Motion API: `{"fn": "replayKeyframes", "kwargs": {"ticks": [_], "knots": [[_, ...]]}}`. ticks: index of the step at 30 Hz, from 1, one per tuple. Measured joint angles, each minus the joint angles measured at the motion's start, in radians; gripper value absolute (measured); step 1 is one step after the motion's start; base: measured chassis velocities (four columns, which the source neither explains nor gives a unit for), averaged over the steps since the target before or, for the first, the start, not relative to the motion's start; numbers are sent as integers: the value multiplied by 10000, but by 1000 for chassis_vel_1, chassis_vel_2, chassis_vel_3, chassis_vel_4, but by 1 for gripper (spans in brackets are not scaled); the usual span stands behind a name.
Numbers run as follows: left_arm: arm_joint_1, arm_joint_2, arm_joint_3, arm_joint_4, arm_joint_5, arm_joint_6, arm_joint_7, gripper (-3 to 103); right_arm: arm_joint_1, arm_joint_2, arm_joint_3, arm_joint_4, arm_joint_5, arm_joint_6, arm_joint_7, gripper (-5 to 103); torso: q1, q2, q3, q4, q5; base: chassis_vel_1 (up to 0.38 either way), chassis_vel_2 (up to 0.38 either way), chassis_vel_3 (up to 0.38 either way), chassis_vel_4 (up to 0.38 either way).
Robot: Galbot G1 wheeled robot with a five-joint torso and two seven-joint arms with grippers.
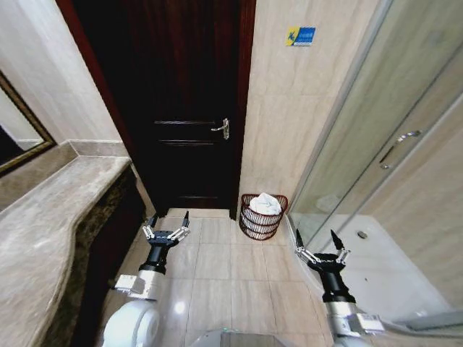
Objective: Discard the used towel into the hamper.
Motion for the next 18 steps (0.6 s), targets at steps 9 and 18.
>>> {"fn": "replayKeyframes", "kwargs": {"ticks": [9,18], "knots": [[0,0,1,0,0,0,0,100,0,0,0,0,0,0,0,100,-1,0,0,-2,8,155,-174,-173,169],[0,0,0,0,0,0,0,100,2,0,0,0,0,0,0,100,4,-2,2,1,9,69,-146,-67,167]]}}
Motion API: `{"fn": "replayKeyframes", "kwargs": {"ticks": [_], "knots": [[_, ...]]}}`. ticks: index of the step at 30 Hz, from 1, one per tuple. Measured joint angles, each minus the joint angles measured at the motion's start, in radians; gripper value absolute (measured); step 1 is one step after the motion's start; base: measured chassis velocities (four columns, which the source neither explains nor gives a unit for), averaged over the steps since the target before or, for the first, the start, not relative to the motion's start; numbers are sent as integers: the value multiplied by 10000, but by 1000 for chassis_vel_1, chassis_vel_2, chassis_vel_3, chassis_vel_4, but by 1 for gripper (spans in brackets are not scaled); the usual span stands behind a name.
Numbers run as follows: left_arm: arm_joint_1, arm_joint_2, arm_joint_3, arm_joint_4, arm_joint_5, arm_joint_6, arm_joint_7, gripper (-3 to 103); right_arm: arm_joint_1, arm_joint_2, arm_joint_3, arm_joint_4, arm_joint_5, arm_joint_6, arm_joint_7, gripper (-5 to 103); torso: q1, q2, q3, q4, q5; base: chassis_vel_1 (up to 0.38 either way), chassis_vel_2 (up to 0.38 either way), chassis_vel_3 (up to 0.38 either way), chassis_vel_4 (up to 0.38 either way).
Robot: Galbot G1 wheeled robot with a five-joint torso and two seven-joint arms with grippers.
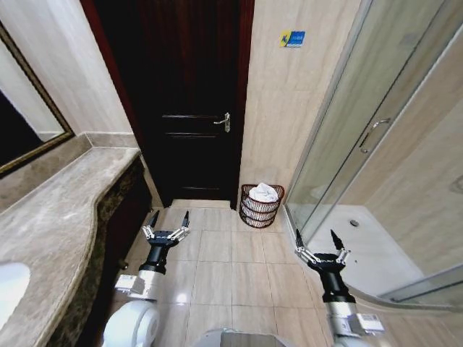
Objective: Discard the used towel into the hamper.
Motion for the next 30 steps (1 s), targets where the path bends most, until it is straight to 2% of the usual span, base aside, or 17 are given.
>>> {"fn": "replayKeyframes", "kwargs": {"ticks": [9,30], "knots": [[0,-1,1,0,0,0,0,100,0,0,1,0,0,0,0,100,-2,-1,0,1,2,85,-143,-86,165],[6,1,-1,0,0,0,0,100,-3,0,0,0,0,0,0,100,-12,5,-4,-1,-1,162,-138,-170,154]]}}
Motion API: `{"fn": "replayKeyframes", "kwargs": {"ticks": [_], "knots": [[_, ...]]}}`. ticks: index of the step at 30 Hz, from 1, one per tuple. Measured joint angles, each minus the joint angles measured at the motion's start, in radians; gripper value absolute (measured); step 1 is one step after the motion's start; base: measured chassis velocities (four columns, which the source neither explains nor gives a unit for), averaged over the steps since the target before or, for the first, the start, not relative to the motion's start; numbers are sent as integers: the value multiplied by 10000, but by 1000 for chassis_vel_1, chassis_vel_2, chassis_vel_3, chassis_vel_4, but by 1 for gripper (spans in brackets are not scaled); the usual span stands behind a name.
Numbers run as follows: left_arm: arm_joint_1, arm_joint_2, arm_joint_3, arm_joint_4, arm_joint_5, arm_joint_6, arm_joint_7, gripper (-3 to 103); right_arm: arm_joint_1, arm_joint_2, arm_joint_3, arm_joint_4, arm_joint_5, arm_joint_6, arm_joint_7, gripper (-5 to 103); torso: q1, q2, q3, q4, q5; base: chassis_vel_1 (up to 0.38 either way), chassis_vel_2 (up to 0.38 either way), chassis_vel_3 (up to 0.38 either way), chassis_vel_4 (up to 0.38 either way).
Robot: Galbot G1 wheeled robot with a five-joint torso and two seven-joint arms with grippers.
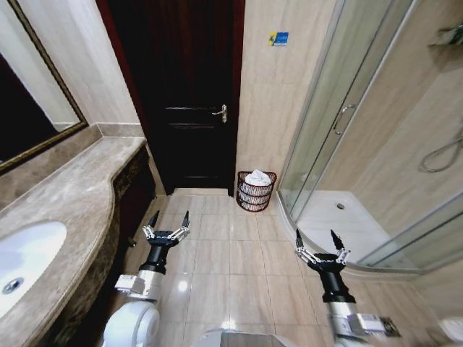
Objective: Discard the used towel into the hamper.
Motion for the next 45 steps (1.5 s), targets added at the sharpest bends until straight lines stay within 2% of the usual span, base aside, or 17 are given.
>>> {"fn": "replayKeyframes", "kwargs": {"ticks": [45], "knots": [[-6,-1,1,0,0,0,0,100,3,0,1,0,0,0,0,100,9,-5,3,2,0,-7,4,7,-6]]}}
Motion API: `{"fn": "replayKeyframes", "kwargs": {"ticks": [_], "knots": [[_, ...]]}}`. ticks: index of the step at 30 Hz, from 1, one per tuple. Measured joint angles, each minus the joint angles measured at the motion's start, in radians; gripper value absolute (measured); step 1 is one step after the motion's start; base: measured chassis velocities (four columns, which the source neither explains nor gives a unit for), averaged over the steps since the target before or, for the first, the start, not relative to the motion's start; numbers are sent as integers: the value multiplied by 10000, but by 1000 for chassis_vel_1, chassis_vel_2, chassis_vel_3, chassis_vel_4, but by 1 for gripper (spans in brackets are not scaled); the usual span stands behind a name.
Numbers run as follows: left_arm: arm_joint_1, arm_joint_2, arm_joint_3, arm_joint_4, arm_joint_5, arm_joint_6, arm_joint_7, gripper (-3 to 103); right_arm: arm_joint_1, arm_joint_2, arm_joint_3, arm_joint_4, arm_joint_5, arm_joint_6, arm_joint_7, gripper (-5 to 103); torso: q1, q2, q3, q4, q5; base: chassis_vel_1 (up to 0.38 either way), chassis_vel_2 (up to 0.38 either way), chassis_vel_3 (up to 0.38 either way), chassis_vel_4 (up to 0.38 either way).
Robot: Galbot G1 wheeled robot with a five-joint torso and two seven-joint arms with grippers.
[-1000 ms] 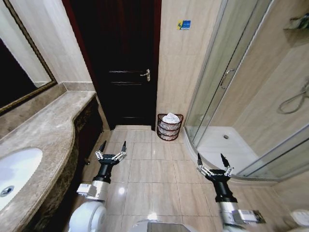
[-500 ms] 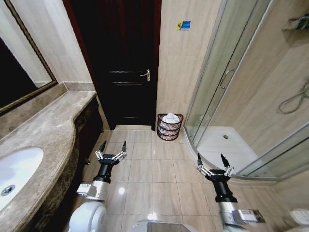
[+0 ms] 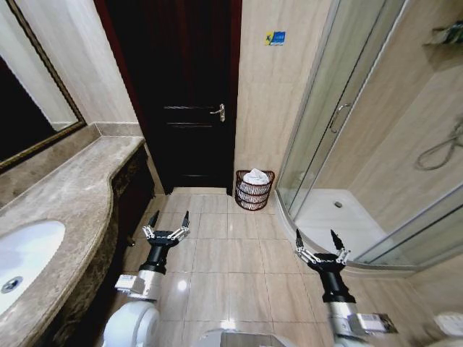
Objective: Discard the used towel into the hamper.
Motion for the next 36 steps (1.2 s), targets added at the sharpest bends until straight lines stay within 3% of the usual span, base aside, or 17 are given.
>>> {"fn": "replayKeyframes", "kwargs": {"ticks": [36], "knots": [[0,0,0,0,0,0,0,100,0,0,0,0,0,0,0,100,1,0,0,0,0,0,0,0,0]]}}
